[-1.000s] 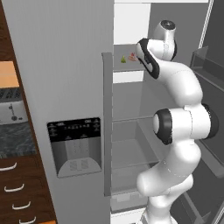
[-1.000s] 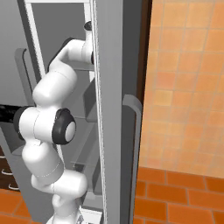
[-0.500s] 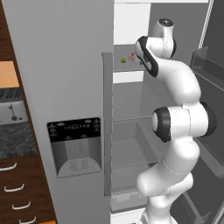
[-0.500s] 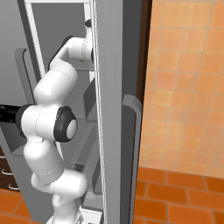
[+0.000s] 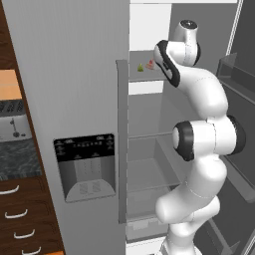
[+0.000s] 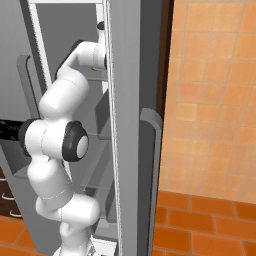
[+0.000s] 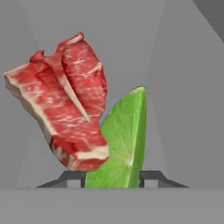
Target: Place one lemon wedge and one steak in each tupperware on the nearby counter, to pack two identical lunches.
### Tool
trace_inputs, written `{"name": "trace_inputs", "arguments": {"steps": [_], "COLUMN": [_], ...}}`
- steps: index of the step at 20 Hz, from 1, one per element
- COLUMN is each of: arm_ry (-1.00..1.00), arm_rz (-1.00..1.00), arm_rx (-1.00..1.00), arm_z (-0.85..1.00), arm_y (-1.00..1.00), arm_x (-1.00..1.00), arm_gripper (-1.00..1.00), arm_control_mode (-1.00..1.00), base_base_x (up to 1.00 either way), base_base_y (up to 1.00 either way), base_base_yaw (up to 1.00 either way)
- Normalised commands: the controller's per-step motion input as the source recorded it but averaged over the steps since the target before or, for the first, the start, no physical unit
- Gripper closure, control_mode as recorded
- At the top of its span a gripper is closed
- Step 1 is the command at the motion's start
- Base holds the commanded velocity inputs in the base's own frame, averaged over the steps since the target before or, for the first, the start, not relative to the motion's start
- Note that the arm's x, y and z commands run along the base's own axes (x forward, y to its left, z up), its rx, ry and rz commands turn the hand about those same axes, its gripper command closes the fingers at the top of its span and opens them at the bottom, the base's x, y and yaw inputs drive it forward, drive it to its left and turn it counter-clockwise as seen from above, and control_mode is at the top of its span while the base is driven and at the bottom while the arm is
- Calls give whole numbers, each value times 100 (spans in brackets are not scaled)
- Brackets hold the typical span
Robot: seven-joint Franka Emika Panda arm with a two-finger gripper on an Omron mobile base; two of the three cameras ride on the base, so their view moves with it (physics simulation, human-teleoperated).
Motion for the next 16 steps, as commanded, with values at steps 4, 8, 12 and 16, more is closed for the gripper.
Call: {"name": "trace_inputs", "arguments": {"steps": [4, 8, 12, 16], "arm_ry": [0, -5, -12, -2], "arm_rz": [0, 1, 0, 0], "arm_rx": [0, 0, 0, 0], "arm_z": [0, -34, -26, -2], "arm_y": [0, 2, 0, 6], "arm_x": [-7, -88, -100, -100], "arm_gripper": [100, 100, 100, 100], "arm_control_mode": [-100, -100, -100, -100], "base_base_x": [0, 0, 0, 0], "base_base_y": [0, 0, 0, 0], "base_base_yaw": [0, 0, 0, 0]}}
